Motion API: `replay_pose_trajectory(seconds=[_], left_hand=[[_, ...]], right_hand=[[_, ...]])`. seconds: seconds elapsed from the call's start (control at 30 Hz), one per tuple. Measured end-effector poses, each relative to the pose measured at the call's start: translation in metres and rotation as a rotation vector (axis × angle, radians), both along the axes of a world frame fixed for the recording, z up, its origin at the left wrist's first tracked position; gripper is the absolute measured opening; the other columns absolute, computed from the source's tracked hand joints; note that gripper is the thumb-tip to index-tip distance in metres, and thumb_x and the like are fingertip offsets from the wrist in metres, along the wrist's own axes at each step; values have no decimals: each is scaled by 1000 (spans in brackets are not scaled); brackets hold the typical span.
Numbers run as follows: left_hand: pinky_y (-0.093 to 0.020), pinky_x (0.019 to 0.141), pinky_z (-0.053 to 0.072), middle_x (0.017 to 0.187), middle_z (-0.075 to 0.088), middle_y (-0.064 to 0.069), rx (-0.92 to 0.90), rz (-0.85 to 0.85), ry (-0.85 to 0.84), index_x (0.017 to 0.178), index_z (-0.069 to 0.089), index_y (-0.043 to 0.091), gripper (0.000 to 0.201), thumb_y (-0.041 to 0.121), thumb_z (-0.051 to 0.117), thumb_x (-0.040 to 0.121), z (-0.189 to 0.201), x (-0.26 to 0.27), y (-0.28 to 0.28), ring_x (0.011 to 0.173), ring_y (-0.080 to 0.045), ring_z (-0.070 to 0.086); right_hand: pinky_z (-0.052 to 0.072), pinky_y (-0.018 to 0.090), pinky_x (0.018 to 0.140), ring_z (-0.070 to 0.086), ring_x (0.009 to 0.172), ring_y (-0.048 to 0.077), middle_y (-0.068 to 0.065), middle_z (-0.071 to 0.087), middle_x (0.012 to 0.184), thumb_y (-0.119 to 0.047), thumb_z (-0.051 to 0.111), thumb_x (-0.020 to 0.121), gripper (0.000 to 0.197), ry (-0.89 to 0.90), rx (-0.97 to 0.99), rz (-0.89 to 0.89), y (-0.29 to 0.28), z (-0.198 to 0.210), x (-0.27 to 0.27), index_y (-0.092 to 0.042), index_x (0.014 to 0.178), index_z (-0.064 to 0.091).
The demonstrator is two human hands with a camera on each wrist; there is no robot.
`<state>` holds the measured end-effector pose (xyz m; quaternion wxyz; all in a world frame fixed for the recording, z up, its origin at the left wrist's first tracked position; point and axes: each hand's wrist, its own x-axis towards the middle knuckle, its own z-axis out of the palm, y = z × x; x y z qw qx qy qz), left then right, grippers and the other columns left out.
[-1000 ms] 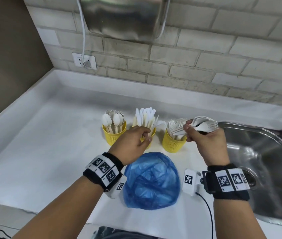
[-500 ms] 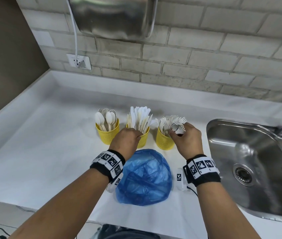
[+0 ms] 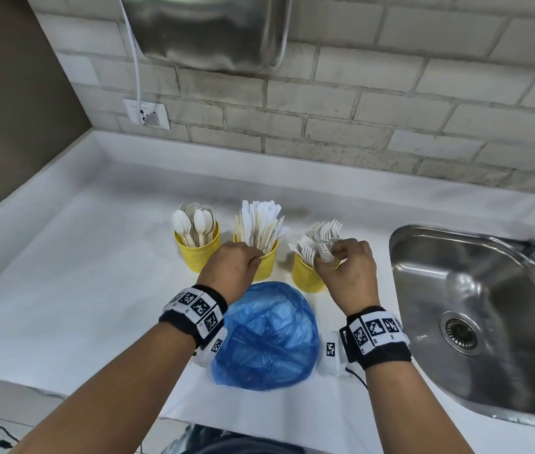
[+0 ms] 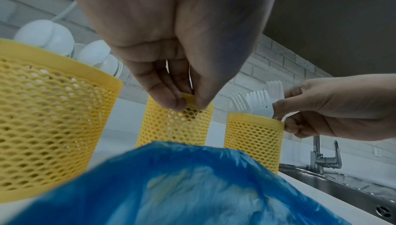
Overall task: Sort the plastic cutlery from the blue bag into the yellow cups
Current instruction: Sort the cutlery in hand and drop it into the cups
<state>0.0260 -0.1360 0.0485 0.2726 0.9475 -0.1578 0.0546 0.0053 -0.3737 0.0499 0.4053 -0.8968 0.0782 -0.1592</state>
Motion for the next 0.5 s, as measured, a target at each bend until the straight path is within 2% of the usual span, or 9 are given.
replay_pose_trajectory(seconds=[0.07, 0.1, 0.2, 0.27, 0.3, 0.37, 0.43, 0.5], left_hand=[[-36, 78, 51, 93, 75, -7, -5, 7, -12, 107, 78, 16, 20, 14, 62, 96, -1, 0, 0, 91, -29, 63], [-35, 78, 51, 93, 75, -7, -5, 11, -16, 107, 78, 16, 19, 14, 62, 96, -2, 0, 0, 90, -28, 62], [-34, 77, 50, 91, 74, -6, -14, 23, -24, 107, 77, 17, 18, 15, 63, 96, -6, 0, -1, 89, -27, 62], [-32, 77, 49, 90, 74, -5, -28, 25, -27, 106, 77, 18, 17, 16, 64, 96, -8, 1, -1, 88, -26, 61], [-32, 77, 48, 90, 74, -4, -30, 25, -24, 106, 78, 18, 17, 16, 64, 96, -9, 1, -2, 88, -25, 61], [-31, 78, 48, 92, 74, -4, -31, 24, -17, 107, 78, 18, 18, 17, 64, 96, -9, 2, -2, 89, -24, 61], [-31, 78, 48, 92, 74, -4, -31, 26, -12, 108, 77, 18, 19, 17, 63, 96, -9, 3, -2, 89, -24, 61], [-32, 78, 49, 92, 74, -4, -31, 25, -9, 109, 77, 18, 19, 18, 63, 96, -10, 3, -2, 90, -25, 61]], right_hand=[[50, 31, 93, 49, 99, 10, 2, 47, 117, -24, 82, 73, 53, -53, 59, -16, -1, -7, -6, -17, 116, 52], [50, 38, 96, 50, 107, 15, 0, 42, 122, -27, 81, 71, 65, -52, 93, -6, -1, -8, -9, -20, 125, 46], [42, 40, 112, 42, 135, 25, -6, 28, 142, -35, 84, 65, 108, 19, 149, 121, -5, -12, -14, -31, 153, 21], [32, 37, 119, 27, 150, 22, -4, 19, 157, -40, 91, 67, 123, 28, 121, 195, -6, -12, -13, -33, 159, 9], [28, 34, 120, 19, 154, 19, -3, 13, 163, -47, 89, 70, 122, 11, 112, 211, -6, -10, -12, -33, 160, 7], [22, 31, 120, 10, 157, 16, 0, 6, 168, -63, 69, 84, 103, -43, 118, 201, -1, -5, -8, -31, 161, 8], [19, 38, 124, 7, 157, 17, 3, 3, 170, -59, 48, 98, 79, -61, 97, 165, 1, -2, 0, -30, 162, 11], [18, 49, 125, 10, 156, 27, 8, 5, 169, -47, 40, 106, 64, 1, -37, 131, 1, -3, 10, -27, 161, 16]])
